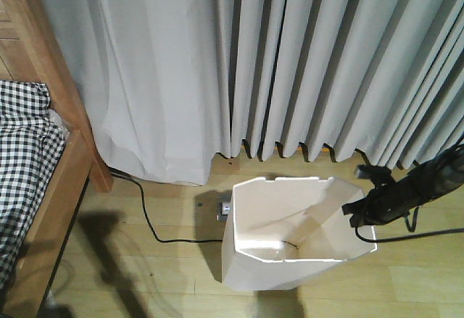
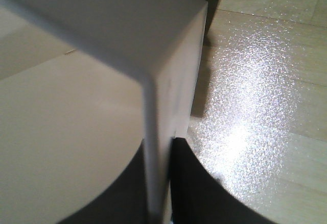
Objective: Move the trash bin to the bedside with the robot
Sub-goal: 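Lower the bin to the floor near the bed with the right gripper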
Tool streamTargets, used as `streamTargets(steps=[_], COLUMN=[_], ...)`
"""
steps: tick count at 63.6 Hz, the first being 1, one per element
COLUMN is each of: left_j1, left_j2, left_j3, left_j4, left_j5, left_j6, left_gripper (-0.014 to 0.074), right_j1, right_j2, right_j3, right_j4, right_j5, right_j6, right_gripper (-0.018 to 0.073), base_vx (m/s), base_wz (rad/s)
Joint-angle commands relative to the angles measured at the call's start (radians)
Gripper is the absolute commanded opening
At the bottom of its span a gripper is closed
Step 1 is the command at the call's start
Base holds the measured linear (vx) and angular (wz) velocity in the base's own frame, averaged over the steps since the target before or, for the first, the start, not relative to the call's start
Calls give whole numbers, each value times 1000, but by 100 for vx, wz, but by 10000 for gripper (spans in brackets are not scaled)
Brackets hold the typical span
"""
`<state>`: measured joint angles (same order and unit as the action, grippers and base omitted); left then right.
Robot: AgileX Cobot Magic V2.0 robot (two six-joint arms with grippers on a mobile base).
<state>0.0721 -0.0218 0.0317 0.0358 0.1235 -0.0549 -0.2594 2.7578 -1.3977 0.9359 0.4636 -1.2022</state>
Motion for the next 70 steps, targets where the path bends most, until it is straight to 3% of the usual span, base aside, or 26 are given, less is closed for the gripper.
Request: streamTargets(steps=[1, 17, 26, 41, 49, 70], left_j1=[-3, -3, -3, -3, -3, -3], left_j2=[-5, -5, -5, -5, -5, -5], left_j3=[-24, -24, -24, -24, -24, -24], left_j4=[-2, -2, -2, -2, -2, -2], left_j5=[-73, -73, -73, -73, -73, -73], left_j6=[-4, -4, -4, -4, -4, -4], left_gripper=[-6, -6, -6, -6, -6, -6], right_j1=[-4, 43, 80, 122, 141, 148], right_j2=[-15, 132, 187, 267, 290, 316], right_j3=[-65, -210, -285, -428, -489, -535], right_j4=[43, 18, -66, -302, -359, -426], right_j5=[148, 145, 118, 127, 145, 181], right_j6=[14, 117, 231, 430, 527, 593], right_gripper=[0, 7, 11, 19, 32, 176], base_vx=[0, 0, 0, 0, 0, 0], base_wz=[0, 0, 0, 0, 0, 0])
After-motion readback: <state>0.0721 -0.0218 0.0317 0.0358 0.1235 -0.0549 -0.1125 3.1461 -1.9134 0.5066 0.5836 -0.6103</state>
